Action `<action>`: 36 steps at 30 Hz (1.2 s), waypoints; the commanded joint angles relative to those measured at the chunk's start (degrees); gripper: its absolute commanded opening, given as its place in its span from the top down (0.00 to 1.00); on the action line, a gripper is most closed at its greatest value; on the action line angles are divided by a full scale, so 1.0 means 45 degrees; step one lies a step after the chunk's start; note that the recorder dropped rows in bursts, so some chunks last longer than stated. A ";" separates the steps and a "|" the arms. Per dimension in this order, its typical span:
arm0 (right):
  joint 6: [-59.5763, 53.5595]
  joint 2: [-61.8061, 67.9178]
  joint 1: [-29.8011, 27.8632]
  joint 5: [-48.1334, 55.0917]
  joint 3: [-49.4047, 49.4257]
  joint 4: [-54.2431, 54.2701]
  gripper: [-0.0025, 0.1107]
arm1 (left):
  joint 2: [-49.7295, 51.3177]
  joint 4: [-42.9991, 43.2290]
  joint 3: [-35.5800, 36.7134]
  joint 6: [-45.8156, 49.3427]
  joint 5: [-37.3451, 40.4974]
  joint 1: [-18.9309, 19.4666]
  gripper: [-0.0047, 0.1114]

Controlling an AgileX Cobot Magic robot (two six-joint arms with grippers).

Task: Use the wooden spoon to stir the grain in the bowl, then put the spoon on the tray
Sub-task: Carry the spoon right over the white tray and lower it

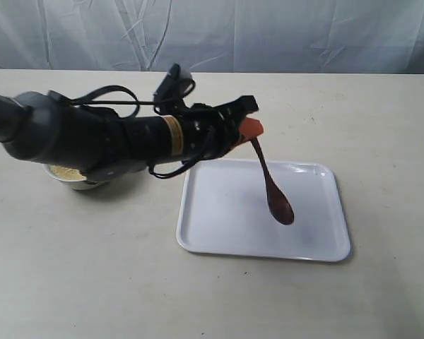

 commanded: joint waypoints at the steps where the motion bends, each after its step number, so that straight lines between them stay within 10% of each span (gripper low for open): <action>1: -0.0006 -0.0086 -0.0055 -0.0151 0.0022 -0.0005 0.98 | 0.1138 0.0228 -0.0730 -0.0302 -0.0061 -0.0373 0.96; 10: -0.0006 -0.0086 -0.0055 -0.0151 0.0022 -0.0027 0.98 | 0.1537 0.1868 -0.0755 -0.0563 0.1170 -0.0373 0.95; 20: -0.0006 -0.0086 -0.0055 -0.0151 0.0022 -0.0027 0.98 | 0.1623 0.1919 -0.0755 -0.0487 0.1708 -0.0373 0.61; 36: -0.0006 -0.0086 -0.0055 -0.0128 0.0022 -0.0027 0.98 | 0.1623 0.3067 -0.0783 -0.0477 0.3681 -0.0373 0.41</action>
